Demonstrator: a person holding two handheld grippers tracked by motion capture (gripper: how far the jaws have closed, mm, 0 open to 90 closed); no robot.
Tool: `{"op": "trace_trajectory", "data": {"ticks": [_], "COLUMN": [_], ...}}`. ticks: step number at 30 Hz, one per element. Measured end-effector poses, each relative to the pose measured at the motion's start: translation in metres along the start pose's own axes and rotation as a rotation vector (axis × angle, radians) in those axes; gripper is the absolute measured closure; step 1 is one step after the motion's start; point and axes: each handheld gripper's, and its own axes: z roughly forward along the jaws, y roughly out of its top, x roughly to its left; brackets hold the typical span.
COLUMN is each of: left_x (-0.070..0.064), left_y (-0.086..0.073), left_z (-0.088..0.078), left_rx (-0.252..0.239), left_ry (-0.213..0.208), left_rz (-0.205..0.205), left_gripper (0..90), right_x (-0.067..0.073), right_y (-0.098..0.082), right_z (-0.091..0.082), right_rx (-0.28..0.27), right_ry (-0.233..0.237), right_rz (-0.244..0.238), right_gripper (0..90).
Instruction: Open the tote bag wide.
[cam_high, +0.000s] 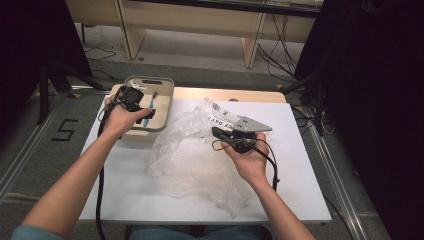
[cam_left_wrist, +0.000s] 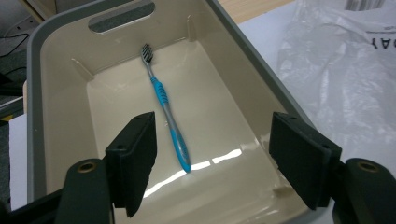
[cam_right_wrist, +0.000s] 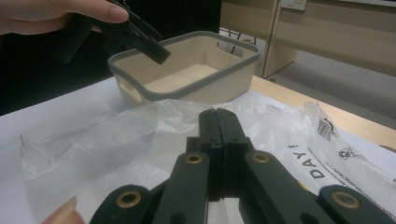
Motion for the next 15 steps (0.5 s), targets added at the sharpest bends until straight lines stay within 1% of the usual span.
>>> {"op": "trace_trajectory", "data": {"ticks": [2,5,6,8,9,15], "left_x": [0.002,0.004,0.004,0.006,0.006,0.012], "left_y": [0.002,0.007,0.008,0.012,0.013,0.020], "left_z": [0.005,0.011,0.012,0.014,0.016,0.026], "left_rx": [0.015,0.016,0.020,0.008,0.013,0.035], "left_ry": [0.004,0.012,0.010,0.006,0.006,0.029], "left_rz": [0.000,-0.005,-0.003,-0.015,-0.012,-0.016], "left_gripper": [32.7,33.3,33.5,33.7,33.9,33.9], "right_x": [0.000,-0.001,-0.001,-0.001,-0.001,0.000], "right_y": [0.000,0.000,0.000,0.000,0.000,0.000], "right_z": [0.000,-0.001,-0.001,-0.001,-0.001,-0.001], "right_rx": [0.000,0.001,0.001,0.000,0.001,0.000], "right_ry": [0.001,0.002,0.002,0.001,0.000,0.001], "right_rz": [0.001,0.003,0.002,0.002,0.003,0.003], "right_gripper": [90.0,90.0,90.0,90.0,90.0,90.0]}}
